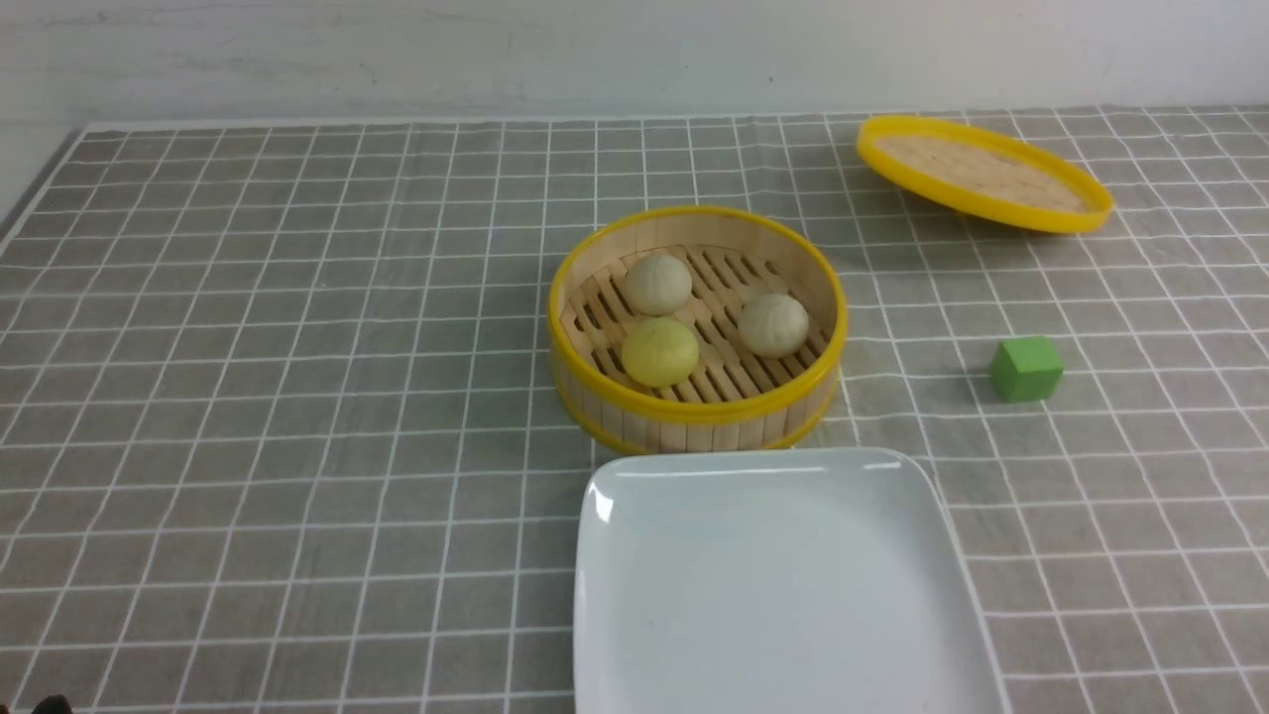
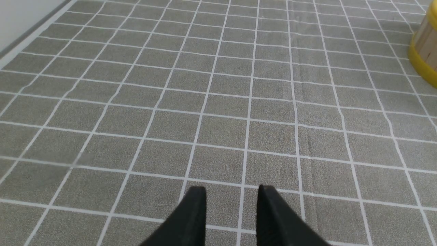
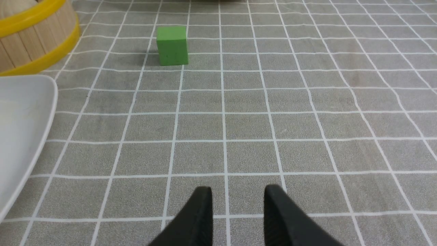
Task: Put the steamed buns into the plate on the grey tablecloth.
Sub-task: 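Reach toward a bun in the bamboo steamer with the right gripper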
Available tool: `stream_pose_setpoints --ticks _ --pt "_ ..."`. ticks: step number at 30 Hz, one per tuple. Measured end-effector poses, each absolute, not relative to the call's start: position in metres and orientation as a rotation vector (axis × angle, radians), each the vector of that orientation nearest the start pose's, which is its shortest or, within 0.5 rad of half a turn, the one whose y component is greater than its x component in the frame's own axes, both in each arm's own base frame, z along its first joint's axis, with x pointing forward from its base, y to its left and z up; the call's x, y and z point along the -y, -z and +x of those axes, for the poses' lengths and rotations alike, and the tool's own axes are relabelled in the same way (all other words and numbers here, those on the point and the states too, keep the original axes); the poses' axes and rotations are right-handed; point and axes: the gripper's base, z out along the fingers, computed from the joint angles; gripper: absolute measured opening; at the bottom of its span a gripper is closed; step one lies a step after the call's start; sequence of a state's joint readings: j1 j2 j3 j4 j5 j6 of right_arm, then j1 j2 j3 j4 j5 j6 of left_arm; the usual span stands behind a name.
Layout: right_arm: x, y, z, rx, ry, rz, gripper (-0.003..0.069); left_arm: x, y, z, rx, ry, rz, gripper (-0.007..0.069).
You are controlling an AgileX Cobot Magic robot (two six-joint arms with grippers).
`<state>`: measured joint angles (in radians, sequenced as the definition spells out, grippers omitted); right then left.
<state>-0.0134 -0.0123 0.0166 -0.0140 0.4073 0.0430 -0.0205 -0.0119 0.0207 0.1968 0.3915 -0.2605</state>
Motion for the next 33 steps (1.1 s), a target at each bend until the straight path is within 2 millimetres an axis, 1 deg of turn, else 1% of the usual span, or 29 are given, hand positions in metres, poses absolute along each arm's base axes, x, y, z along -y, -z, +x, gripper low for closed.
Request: stream_pose_setpoints --ticks 5,6,7,8,9,11,12,13,15,16,17,18,22,24,25,27,28,29,31,32,33 --pt "0.001 -0.172 0.052 -1.887 -0.007 0.047 0.0240 -0.006 -0.172 0.052 -1.873 0.001 -0.108 0.0241" --pt "0.001 -0.172 0.052 -1.883 -0.034 0.072 0.0240 -0.005 -0.172 0.052 -1.872 0.020 -0.124 0.0241" --pt "-0.001 -0.172 0.052 -1.878 -0.117 0.141 0.0240 -0.004 -0.173 0.052 -1.868 0.073 -0.169 0.0241" --pt "-0.001 -0.172 0.052 -1.877 -0.124 0.150 0.0240 -0.004 -0.173 0.052 -1.866 0.087 -0.182 0.0241" --pt "-0.006 -0.172 0.052 -1.857 -0.337 0.333 0.0240 0.000 -0.173 0.052 -1.849 0.268 -0.340 0.0241" --pt "-0.011 -0.173 0.052 -1.825 -0.543 0.507 0.0240 0.005 -0.173 0.052 -1.823 0.466 -0.517 0.0241" --pt "-0.013 -0.174 0.052 -1.801 -0.652 0.603 0.0240 0.008 -0.173 0.052 -1.792 0.613 -0.651 0.0241" --pt "-0.014 -0.174 0.052 -1.792 -0.687 0.633 0.0240 0.008 -0.173 0.052 -1.788 0.637 -0.673 0.0241" --pt "-0.017 -0.176 0.052 -1.754 -0.825 0.744 0.0240 0.013 -0.174 0.052 -1.718 0.879 -0.900 0.0241" --pt "-0.018 -0.177 0.052 -1.741 -0.869 0.775 0.0240 0.015 -0.174 0.052 -1.686 0.968 -0.982 0.0241" --pt "-0.018 -0.177 0.052 -1.741 -0.870 0.776 0.0240 0.015 -0.174 0.052 -1.684 0.973 -0.989 0.0241" --pt "-0.019 -0.178 0.052 -1.728 -0.893 0.793 0.0240 0.016 -0.175 0.052 -1.653 1.034 -1.047 0.0241" --pt "-0.018 -0.179 0.053 -1.699 -0.910 0.809 0.0240 0.015 -0.179 0.053 -1.593 1.082 -1.081 0.0241" --pt "-0.017 -0.185 0.053 -1.669 -0.904 0.793 0.0239 0.015 -0.182 0.053 -1.587 1.082 -1.061 0.0229" --pt "-0.015 -0.202 0.052 -1.614 -0.873 0.731 0.0225 0.016 -0.194 0.051 -1.594 1.062 -0.992 0.0206" --pt "-0.013 -0.229 0.049 -1.556 -0.777 0.608 0.0179 0.016 -0.222 0.047 -1.577 1.012 -0.852 0.0160" --pt "-0.012 -0.232 0.049 -1.558 -0.758 0.591 0.0174 0.016 -0.225 0.046 -1.578 0.997 -0.827 0.0147" --pt "-0.011 -0.252 0.051 -1.575 -0.643 0.490 0.0115 0.017 -0.247 0.040 -1.585 0.930 -0.711 0.0083" --pt "-0.011 -0.267 0.059 -1.700 -0.511 0.405 0.0035 0.018 -0.263 0.040 -1.678 0.833 -0.621 0.0022" --pt "-0.010 -0.270 0.059 -1.693 -0.502 0.398 0.0028 0.018 -0.263 0.040 -1.705 0.817 -0.615 0.0020" --pt "-0.010 -0.272 0.069 -1.844 -0.441 0.381 -0.0006 0.019 -0.266 0.045 -1.816 0.763 -0.602 0.0004"
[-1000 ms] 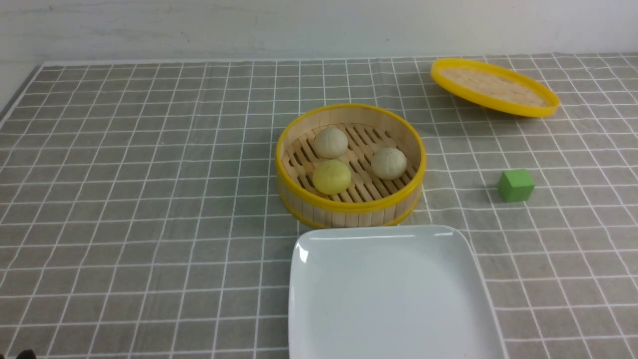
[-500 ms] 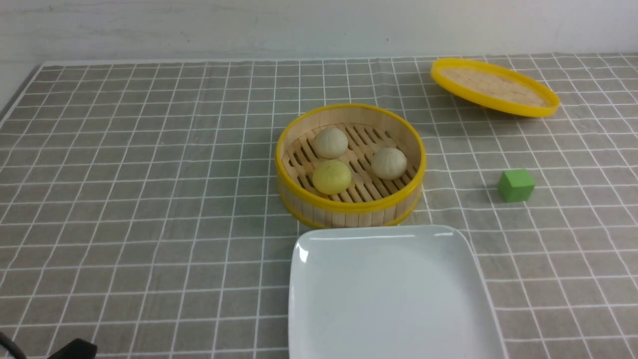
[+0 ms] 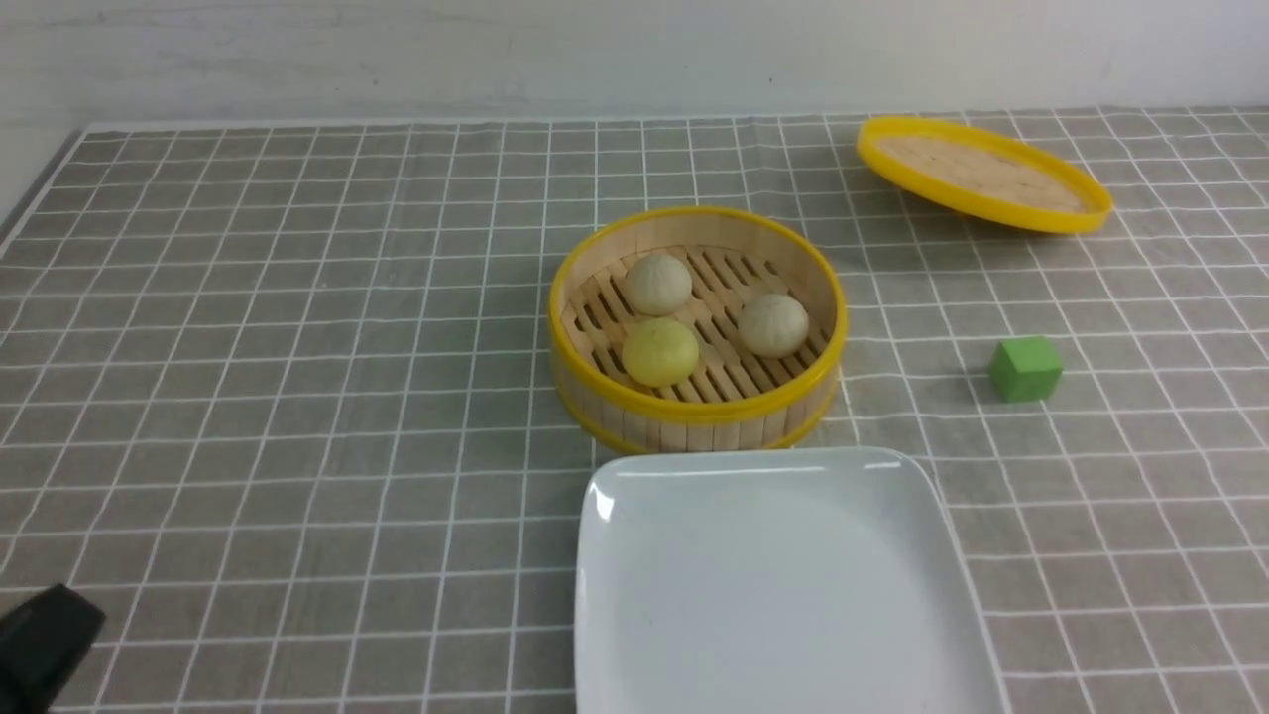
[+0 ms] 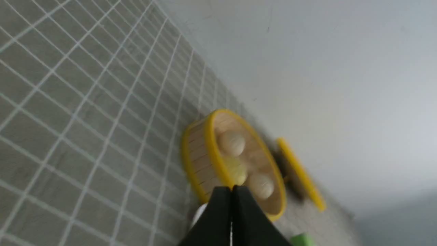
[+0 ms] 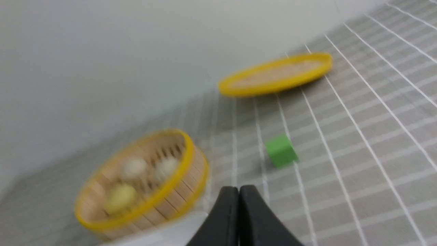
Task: Put the steamed buns into the plate on the grey tablecloth.
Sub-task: 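Reach toward a bun in the bamboo steamer with the right gripper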
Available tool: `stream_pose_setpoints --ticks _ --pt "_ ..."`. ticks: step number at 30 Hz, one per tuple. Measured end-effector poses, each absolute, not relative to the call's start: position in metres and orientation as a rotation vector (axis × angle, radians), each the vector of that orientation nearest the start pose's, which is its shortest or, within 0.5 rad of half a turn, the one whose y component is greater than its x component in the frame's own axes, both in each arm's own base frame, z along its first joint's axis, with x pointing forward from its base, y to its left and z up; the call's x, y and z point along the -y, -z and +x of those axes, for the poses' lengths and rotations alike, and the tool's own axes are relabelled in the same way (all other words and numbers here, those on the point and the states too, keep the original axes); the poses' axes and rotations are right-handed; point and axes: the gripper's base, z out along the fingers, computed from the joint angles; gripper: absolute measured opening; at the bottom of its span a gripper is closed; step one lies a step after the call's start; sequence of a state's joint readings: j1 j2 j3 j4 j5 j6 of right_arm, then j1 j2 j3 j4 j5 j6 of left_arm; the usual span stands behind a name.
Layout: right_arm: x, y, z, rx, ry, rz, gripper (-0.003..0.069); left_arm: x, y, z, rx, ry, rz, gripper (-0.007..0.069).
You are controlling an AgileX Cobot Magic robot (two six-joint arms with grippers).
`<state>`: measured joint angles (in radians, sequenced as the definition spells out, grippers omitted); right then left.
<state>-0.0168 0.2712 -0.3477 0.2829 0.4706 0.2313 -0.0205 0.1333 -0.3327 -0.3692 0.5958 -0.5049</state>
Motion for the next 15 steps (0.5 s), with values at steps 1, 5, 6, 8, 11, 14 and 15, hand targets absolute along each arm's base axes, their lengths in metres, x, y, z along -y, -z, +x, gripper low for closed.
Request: stream_pose_setpoints --ticks 1,5,6,8,11,14,15 --pt "-0.011 -0.271 0.078 -1.993 -0.412 0.391 -0.0013 0.021 -0.263 0.049 -1.955 0.718 -0.608 0.0002" --pt "-0.012 -0.268 0.110 -2.347 -0.371 0.416 -0.0014 0.023 -0.254 0.064 -2.269 0.633 -0.642 0.0002" --pt "-0.013 -0.270 0.121 -2.398 -0.371 0.390 -0.0014 0.024 -0.252 0.069 -2.331 0.613 -0.638 0.0002" --pt "-0.018 -0.279 0.149 -2.462 -0.403 0.284 -0.0008 0.024 -0.252 0.081 -2.422 0.574 -0.597 0.0002" --pt "-0.028 -0.289 0.184 -2.493 -0.514 0.146 0.0012 0.026 -0.254 0.096 -2.496 0.548 -0.520 0.0002" --pt "-0.047 -0.294 0.223 -2.532 -0.641 -0.056 0.0069 0.028 -0.255 0.110 -2.551 0.541 -0.437 0.0009" --pt "-0.056 -0.294 0.235 -2.544 -0.677 -0.117 0.0095 0.029 -0.255 0.113 -2.565 0.543 -0.417 0.0014"
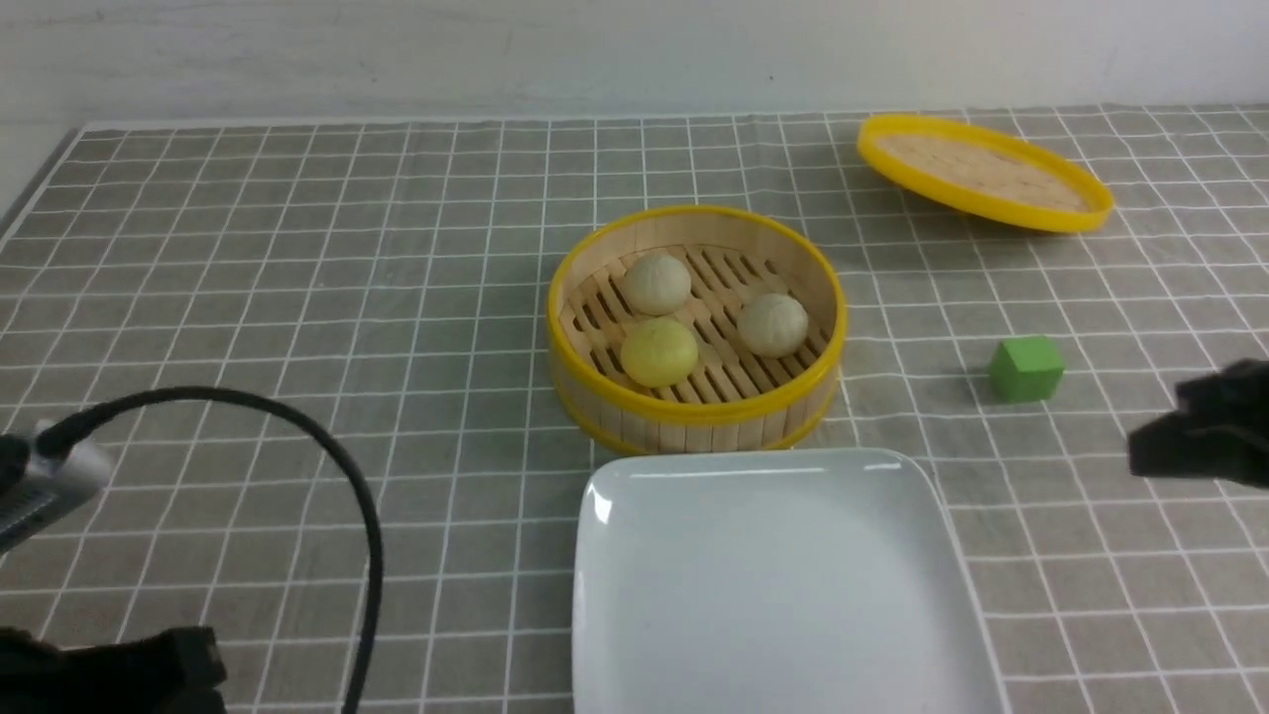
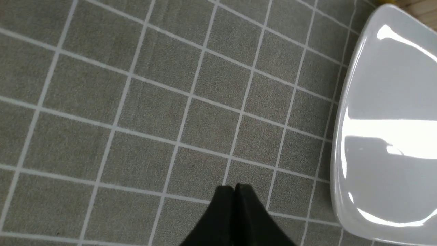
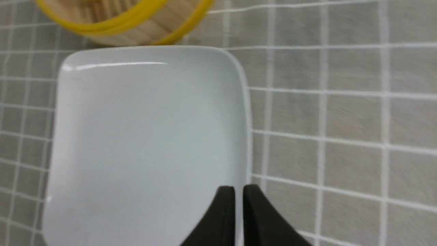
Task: Put the steamed buns into the plate on the grey tablecloth.
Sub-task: 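Reach toward a bun in the bamboo steamer with the right gripper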
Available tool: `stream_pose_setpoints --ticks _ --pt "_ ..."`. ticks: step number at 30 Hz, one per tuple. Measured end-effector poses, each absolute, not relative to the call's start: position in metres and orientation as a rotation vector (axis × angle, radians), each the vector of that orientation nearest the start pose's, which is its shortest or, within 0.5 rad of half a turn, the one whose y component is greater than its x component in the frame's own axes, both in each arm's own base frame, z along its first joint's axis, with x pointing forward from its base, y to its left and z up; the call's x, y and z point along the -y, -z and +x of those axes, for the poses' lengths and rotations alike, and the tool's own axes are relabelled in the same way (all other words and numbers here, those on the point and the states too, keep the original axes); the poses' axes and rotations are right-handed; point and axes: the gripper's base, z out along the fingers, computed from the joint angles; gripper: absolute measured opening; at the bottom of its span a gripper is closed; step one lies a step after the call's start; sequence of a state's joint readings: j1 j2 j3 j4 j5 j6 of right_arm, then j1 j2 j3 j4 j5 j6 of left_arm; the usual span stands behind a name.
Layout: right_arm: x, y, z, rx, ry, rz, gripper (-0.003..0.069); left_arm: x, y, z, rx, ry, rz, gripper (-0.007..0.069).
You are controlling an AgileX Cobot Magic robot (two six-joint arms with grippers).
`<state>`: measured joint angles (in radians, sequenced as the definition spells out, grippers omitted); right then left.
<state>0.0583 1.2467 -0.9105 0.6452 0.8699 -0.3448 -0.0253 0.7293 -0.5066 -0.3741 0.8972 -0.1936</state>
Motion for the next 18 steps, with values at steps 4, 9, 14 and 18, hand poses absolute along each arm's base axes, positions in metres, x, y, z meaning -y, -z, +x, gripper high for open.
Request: stream_pose_setpoints --ticks 4,9,14,18 --pt "-0.094 -0.293 0.281 -2.567 -0.727 -0.305 0.0190 0.031 -0.250 0.122 -2.614 0.554 -0.401 0.0037" --pt "-0.144 -0.280 0.340 -2.578 -0.658 -0.472 0.0277 0.031 -0.245 0.127 -2.644 0.548 -0.404 0.0063" --pt "-0.180 -0.257 0.395 -2.596 -0.442 -0.582 0.0295 0.031 -0.245 0.127 -2.642 0.547 -0.403 0.0072" --pt "-0.190 -0.244 0.423 -2.596 -0.302 -0.591 0.0295 0.031 -0.245 0.127 -2.642 0.547 -0.403 0.0073"
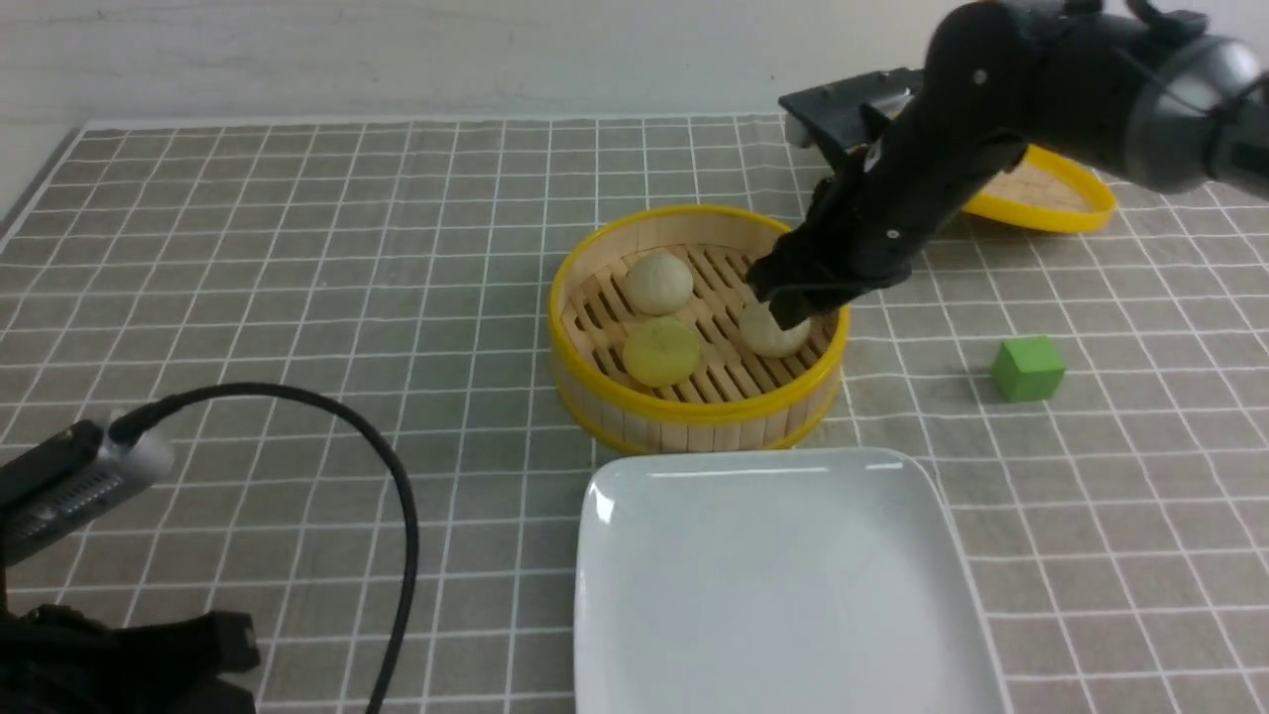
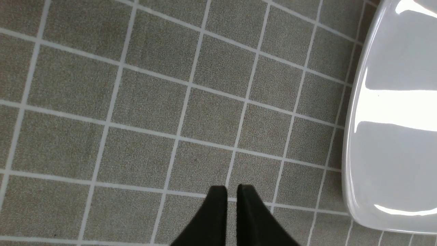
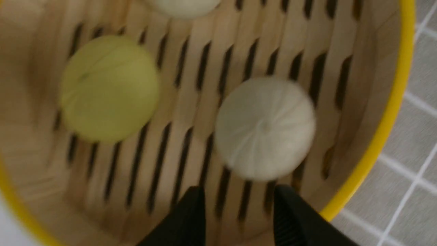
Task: Put the steamed buns into the plate on the grey tablecloth.
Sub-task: 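Reach toward a bun in the bamboo steamer with the right gripper, then move the steamed bun from the bamboo steamer onto the white plate with the right gripper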
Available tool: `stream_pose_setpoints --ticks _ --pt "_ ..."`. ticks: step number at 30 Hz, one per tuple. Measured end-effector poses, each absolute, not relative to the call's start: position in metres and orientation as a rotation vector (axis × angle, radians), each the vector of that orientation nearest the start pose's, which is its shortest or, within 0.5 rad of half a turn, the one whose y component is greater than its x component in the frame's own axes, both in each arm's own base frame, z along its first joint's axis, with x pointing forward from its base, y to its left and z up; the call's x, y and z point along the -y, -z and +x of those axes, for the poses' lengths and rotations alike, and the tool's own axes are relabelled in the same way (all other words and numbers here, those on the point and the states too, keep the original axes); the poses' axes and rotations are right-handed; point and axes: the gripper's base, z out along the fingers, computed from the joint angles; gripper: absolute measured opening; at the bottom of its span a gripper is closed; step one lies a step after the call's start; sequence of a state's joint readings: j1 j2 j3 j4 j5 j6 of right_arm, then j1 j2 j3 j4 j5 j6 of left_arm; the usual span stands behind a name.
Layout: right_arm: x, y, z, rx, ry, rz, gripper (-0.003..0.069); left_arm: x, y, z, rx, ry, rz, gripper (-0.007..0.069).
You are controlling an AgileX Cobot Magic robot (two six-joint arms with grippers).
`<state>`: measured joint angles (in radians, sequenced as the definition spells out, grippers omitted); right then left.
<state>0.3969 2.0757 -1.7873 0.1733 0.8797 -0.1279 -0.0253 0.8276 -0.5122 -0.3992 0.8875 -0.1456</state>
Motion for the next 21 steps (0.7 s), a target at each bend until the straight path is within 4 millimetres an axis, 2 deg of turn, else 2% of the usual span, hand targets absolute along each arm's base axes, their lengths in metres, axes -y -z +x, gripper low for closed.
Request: stream_pose_setpoints --ticks 1,3,4,6,7,9,10,12,13,15,18,21 --pt "-0.193 -0.234 0.437 -2.594 -0.249 -0.579 0.0295 0.031 -0.245 0.127 -2.643 0.547 -0.402 0.0076" --pt "-0.195 -0.229 0.443 -2.597 -0.238 -0.571 0.0295 0.031 -0.245 0.127 -2.643 0.547 -0.401 0.0078" --pt "-0.197 -0.217 0.449 -2.615 -0.237 -0.562 0.0284 0.031 -0.245 0.127 -2.642 0.548 -0.402 0.0083" --pt "-0.198 -0.210 0.452 -2.627 -0.236 -0.562 0.0265 0.031 -0.245 0.127 -2.642 0.548 -0.402 0.0085" --pt "-0.199 -0.204 0.454 -2.635 -0.237 -0.562 0.0230 0.031 -0.245 0.127 -2.642 0.548 -0.402 0.0087" --pt "-0.200 -0.206 0.454 -2.629 -0.238 -0.561 0.0154 0.031 -0.245 0.127 -2.642 0.550 -0.403 0.0088" --pt "-0.199 -0.207 0.454 -2.630 -0.238 -0.561 0.0146 0.031 -0.245 0.127 -2.642 0.550 -0.403 0.0088" --pt "-0.198 -0.219 0.449 -2.632 -0.243 -0.564 0.0046 0.031 -0.245 0.127 -2.642 0.551 -0.403 0.0090" --pt "-0.198 -0.221 0.449 -2.632 -0.243 -0.565 0.0039 0.031 -0.245 0.127 -2.642 0.551 -0.403 0.0090" --pt "-0.194 -0.242 0.439 -2.639 -0.247 -0.573 0.0014 0.031 -0.245 0.127 -2.642 0.551 -0.403 0.0092" --pt "-0.185 -0.292 0.416 -2.619 -0.254 -0.585 0.0015 0.031 -0.245 0.127 -2.642 0.551 -0.403 0.0097" --pt "-0.170 -0.350 0.380 -2.606 -0.264 -0.590 0.0015 0.031 -0.245 0.127 -2.641 0.549 -0.403 0.0104"
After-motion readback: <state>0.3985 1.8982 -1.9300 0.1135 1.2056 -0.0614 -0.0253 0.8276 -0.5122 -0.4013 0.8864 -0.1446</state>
